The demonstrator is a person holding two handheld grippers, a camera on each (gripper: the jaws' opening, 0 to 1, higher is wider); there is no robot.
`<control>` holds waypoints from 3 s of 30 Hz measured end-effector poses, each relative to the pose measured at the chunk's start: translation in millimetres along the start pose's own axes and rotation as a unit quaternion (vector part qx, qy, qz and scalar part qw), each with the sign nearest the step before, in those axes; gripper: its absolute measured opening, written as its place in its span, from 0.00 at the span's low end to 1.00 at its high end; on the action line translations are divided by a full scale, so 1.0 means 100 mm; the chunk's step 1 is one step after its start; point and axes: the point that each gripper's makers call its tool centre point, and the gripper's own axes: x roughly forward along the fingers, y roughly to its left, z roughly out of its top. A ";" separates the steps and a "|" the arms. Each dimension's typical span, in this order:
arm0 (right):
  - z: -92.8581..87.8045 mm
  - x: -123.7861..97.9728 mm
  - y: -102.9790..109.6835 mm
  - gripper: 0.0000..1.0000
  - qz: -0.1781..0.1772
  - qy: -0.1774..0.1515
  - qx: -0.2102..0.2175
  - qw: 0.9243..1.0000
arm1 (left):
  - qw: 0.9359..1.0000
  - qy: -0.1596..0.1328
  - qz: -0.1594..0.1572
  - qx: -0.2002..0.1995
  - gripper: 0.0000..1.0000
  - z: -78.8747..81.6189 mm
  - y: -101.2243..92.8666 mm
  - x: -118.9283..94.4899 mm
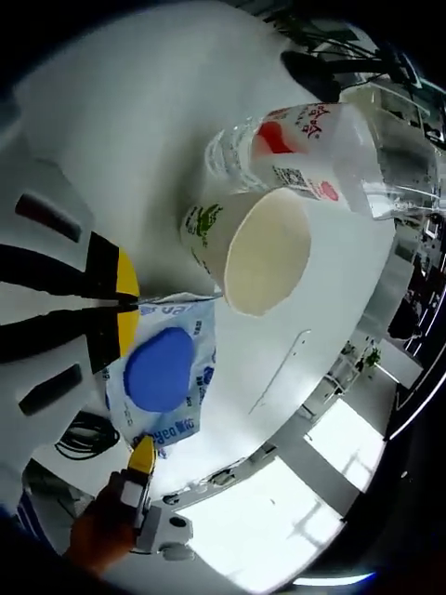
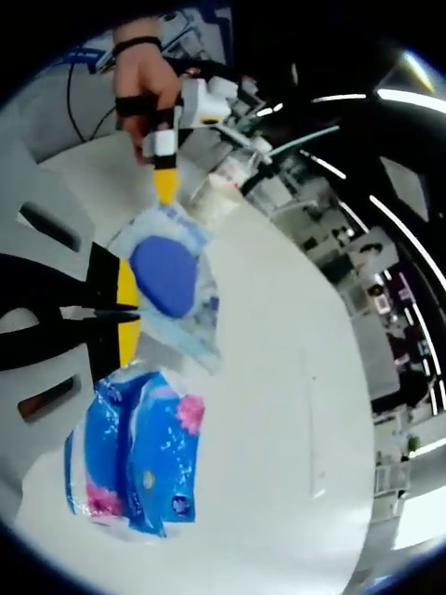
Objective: Arrange the tabletop items into an orderly group along one side of the table until the central work area is clear of visible clutter.
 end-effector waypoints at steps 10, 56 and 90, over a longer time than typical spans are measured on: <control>-0.08 0.11 -0.17 0.01 -0.022 0.006 0.033 0.999 | 0.999 -0.007 0.003 -0.037 0.00 -0.02 0.04 0.07; -0.16 0.01 -0.20 0.01 -0.031 0.004 0.045 0.998 | 0.996 -0.027 -0.002 -0.081 0.00 0.04 0.12 0.03; -0.37 -0.72 -0.80 0.02 -0.115 -0.047 0.063 0.990 | 0.996 -0.007 0.000 0.085 0.00 -0.24 0.20 -0.45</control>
